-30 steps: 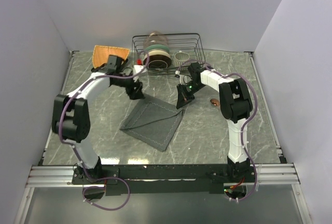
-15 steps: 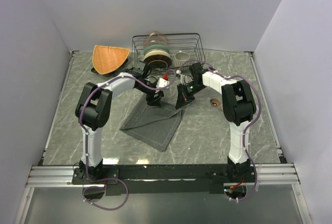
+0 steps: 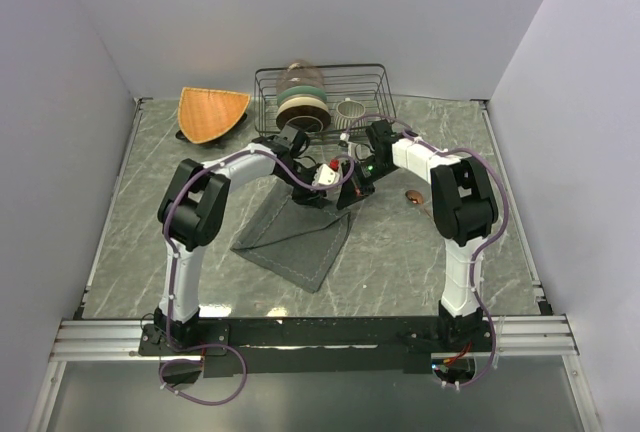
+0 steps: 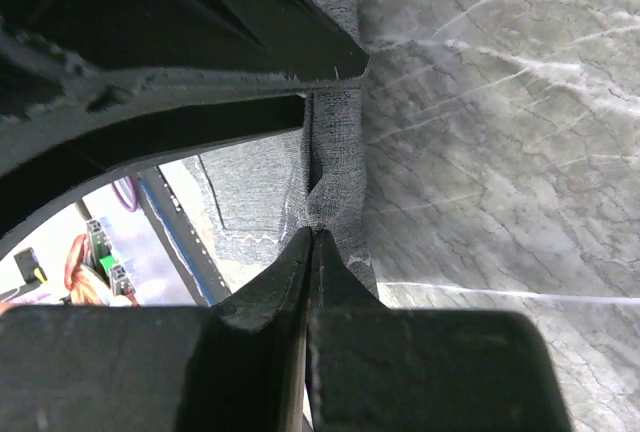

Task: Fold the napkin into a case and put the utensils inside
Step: Pick up the upper triangle-folded napkin from the center of the board.

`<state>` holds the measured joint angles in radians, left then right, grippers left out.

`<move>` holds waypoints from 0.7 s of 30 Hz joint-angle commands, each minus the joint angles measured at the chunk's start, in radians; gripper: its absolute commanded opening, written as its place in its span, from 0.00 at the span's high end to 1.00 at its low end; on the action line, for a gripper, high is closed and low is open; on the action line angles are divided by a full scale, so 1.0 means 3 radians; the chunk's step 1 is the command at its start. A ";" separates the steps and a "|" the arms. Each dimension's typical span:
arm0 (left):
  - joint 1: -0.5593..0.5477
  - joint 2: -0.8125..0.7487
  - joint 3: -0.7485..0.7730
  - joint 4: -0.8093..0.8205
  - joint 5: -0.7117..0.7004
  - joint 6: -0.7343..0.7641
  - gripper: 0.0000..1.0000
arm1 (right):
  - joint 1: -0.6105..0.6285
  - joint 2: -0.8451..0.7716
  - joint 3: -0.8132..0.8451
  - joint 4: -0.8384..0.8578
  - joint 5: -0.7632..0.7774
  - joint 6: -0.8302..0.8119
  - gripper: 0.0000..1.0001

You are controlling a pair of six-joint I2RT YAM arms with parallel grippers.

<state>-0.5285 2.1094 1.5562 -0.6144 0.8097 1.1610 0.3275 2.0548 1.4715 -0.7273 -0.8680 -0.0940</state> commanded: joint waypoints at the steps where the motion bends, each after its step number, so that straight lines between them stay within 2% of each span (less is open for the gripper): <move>1: -0.0038 0.0051 0.0084 -0.0120 0.0047 0.0307 0.58 | 0.0028 -0.0197 0.0019 0.0026 -0.0118 0.0012 1.00; 3: -0.0058 0.0035 0.0059 -0.0135 0.0032 0.0338 0.66 | 0.0028 -0.0197 0.0019 0.0016 -0.0103 0.0007 0.99; 7: -0.0069 -0.0021 -0.0063 -0.0084 0.0032 0.0323 0.73 | 0.0023 -0.0151 0.0024 -0.0050 -0.0021 -0.0049 0.79; 10: -0.0079 -0.0077 -0.0171 0.0002 -0.0029 0.0318 0.76 | 0.0023 -0.0069 0.0060 -0.0127 0.0147 -0.0131 0.53; 11: -0.0079 -0.0108 -0.0202 0.0063 -0.0040 0.0313 0.77 | 0.0023 -0.0044 0.0075 -0.0153 0.0183 -0.0177 0.40; 12: -0.0079 -0.0128 -0.0232 0.0089 -0.0045 0.0323 0.77 | 0.0023 0.0012 0.0116 -0.0178 0.0214 -0.0203 0.35; 14: -0.0079 -0.0154 -0.0274 0.0100 -0.0066 0.0338 0.78 | 0.0018 0.0053 0.0152 -0.0250 0.0255 -0.0264 0.27; 17: -0.0084 -0.0164 -0.0268 0.0095 -0.0055 0.0348 0.78 | 0.0023 0.0115 0.0193 -0.0281 0.0286 -0.0300 0.22; 21: -0.0084 -0.0215 -0.0325 0.0161 -0.0035 0.0369 0.78 | 0.0018 0.0212 0.0208 -0.0275 0.0342 -0.0351 0.21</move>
<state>-0.5449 2.1036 1.4769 -0.5861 0.7689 1.2205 0.3275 2.0872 1.4921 -0.7864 -0.7925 -0.1593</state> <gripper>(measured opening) 0.220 0.788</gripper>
